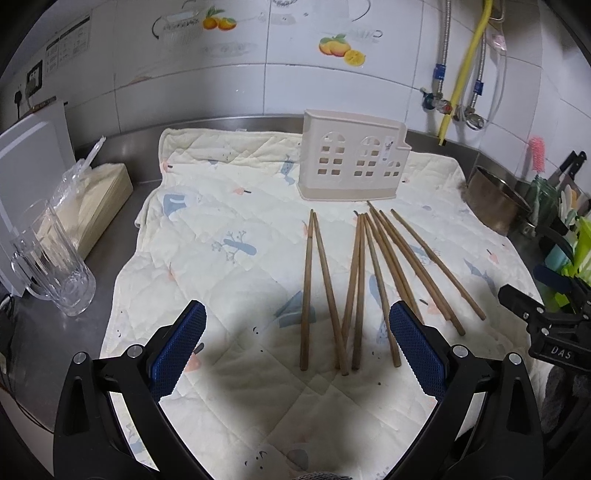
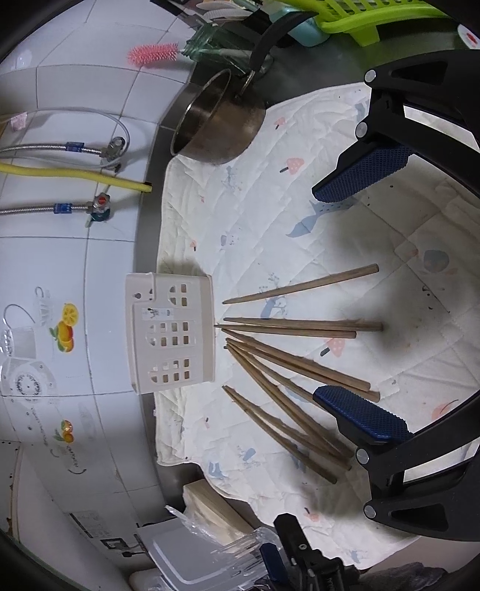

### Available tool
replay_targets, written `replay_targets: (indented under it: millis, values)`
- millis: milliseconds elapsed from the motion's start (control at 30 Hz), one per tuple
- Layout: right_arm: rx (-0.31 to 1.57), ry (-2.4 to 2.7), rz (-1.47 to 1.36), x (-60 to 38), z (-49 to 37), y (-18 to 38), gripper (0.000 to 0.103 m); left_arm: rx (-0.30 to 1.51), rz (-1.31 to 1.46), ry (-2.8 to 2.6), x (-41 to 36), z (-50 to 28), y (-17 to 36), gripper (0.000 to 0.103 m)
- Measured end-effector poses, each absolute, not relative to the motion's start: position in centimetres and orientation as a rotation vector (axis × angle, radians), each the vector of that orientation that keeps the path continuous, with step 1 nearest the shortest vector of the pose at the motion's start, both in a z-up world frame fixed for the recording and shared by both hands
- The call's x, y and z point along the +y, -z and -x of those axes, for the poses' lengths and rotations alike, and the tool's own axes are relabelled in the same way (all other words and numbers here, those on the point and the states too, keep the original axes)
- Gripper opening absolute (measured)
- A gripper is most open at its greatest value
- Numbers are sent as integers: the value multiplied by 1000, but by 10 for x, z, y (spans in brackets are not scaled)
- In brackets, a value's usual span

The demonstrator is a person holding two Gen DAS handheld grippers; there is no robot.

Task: Organize utensils
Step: 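Lower the left tool and close it on one wooden chopstick while the right tool grasps another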

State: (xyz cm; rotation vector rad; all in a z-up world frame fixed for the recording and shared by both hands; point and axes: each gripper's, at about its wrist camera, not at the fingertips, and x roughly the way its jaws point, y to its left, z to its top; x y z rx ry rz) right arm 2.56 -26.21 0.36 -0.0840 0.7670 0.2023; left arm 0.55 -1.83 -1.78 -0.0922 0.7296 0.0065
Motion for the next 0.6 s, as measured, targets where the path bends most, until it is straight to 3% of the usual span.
replay_targets:
  millis: [267, 333, 600]
  values:
    - [796, -209, 95, -263, -37, 10, 94, 778, 118, -11, -11, -19, 35, 97]
    - [810, -222, 84, -264, -40, 15, 86, 785, 123, -11, -10, -20, 37, 97]
    - [876, -232, 28, -277, -57, 36, 58, 822, 167, 2, -4, -32, 51, 79]
